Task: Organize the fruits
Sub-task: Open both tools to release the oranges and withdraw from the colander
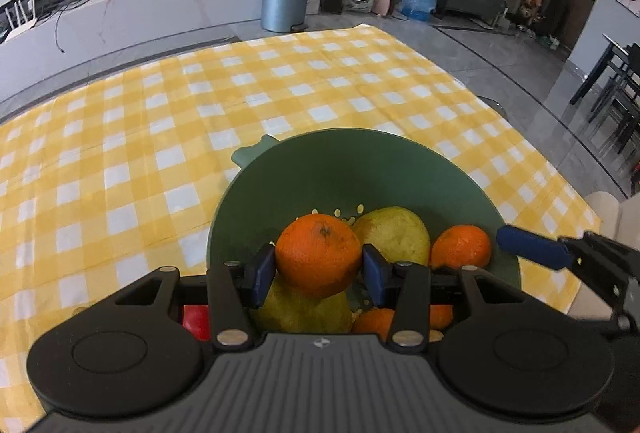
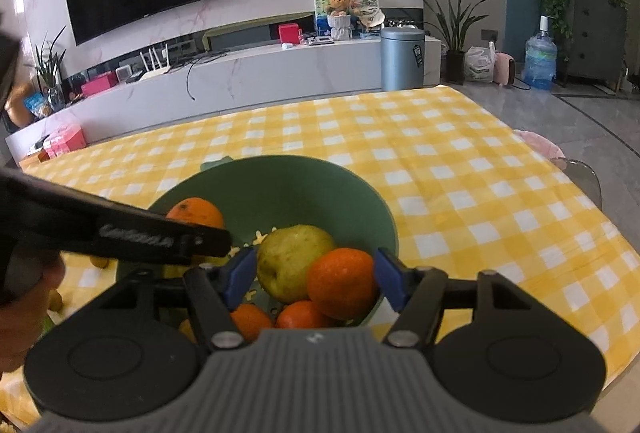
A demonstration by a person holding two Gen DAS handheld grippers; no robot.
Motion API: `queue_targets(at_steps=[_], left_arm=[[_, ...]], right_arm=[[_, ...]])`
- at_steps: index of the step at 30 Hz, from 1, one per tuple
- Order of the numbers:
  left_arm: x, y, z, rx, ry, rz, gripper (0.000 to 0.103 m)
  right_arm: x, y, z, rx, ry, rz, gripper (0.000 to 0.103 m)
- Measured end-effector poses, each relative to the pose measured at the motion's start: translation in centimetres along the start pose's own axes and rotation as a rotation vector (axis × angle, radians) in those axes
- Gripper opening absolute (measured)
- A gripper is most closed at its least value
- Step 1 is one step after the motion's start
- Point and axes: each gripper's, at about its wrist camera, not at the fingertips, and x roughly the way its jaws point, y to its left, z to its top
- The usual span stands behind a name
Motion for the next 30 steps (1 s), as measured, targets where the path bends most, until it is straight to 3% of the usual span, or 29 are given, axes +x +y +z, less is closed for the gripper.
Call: queue_targets(at_steps=[3,10,17,27,30], left_arm=[[0.4,-0.4,0.2,0.015,0.010,0.020,0.052],[0.3,-0.6,-0.3,0.009,0.002,0.028,0.067],[-1.7,-0.5,-0.6,-0.013,-0.044,0.035,0.068],[-6.3,0.5,-1.5,-0.041,-0.051,0.107,0.069],[-7.8,1.4,-2.2,-0.047,-0.056,0.125,0.069]], right_arm=[[0.3,0.2,-0.1,-0.015,0.012,0.001,0.063],[0.5,0.4,-0.1,-0.026,0.018,0.000,0.064],[0.5,0.3,-0.2,-0.027,0.011,-0.001,0.065],[-1.5,1.0,-0.1,-0.038,-0.077,-0.022,0.083],[-2.5,2.0,-0.2,-0.052,-0.105,0.001,0.083]])
